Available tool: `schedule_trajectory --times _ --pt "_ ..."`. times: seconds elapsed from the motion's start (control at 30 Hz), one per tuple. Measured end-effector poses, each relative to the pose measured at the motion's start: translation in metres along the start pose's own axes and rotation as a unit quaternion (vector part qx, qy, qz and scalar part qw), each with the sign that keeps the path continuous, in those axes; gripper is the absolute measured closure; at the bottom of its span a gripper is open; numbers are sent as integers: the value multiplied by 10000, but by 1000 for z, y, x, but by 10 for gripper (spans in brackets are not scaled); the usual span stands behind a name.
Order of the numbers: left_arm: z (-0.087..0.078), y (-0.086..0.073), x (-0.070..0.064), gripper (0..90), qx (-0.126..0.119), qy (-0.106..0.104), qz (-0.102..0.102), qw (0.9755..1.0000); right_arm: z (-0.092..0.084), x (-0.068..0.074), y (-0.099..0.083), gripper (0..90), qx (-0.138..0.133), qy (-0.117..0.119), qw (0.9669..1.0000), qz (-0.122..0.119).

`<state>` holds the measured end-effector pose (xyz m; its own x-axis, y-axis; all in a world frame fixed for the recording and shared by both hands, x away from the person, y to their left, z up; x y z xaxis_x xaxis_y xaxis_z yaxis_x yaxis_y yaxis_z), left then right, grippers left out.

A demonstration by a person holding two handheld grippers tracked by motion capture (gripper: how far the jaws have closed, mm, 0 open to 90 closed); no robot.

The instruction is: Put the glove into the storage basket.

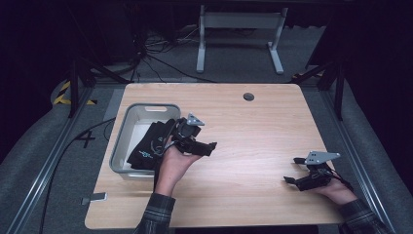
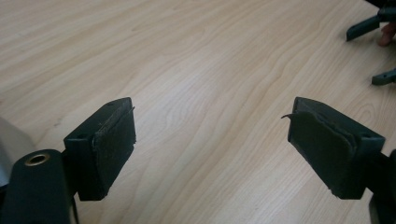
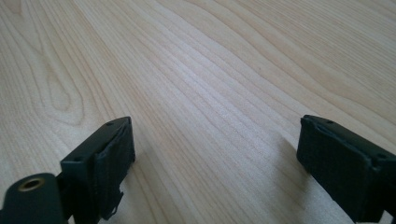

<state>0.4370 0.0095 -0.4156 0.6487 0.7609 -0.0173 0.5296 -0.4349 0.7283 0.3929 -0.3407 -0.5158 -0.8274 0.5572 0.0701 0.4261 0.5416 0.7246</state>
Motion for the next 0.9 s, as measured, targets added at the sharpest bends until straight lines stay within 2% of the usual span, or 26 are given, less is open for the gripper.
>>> schedule_trajectory --times 0.27,0.5,0.67,0.9 --pt "20 -9 -31 151 -2 -116 290 9995 0 0 0 117 0 0 10000 0" --pt "40 -27 -56 146 120 -225 463 9986 0 0 0 117 1 1 10000 -2" --pt "52 -37 -72 138 45 -258 572 9980 0 0 0 117 0 1 10000 -1" --pt "69 -57 -89 64 263 -274 695 9969 0 0 0 117 1 0 10000 -2"
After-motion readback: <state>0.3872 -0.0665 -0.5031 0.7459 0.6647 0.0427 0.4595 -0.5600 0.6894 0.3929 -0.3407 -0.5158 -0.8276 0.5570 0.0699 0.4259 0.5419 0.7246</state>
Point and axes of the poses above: each handheld gripper's, and its own axes: z roughly forward along the jaws, y roughly out of its top, x roughly to its left, the point moved 7 cm from there along z, roughly forward along the jaws, and after that the axes turned 8 degrees about y, right-handed, at the moved point
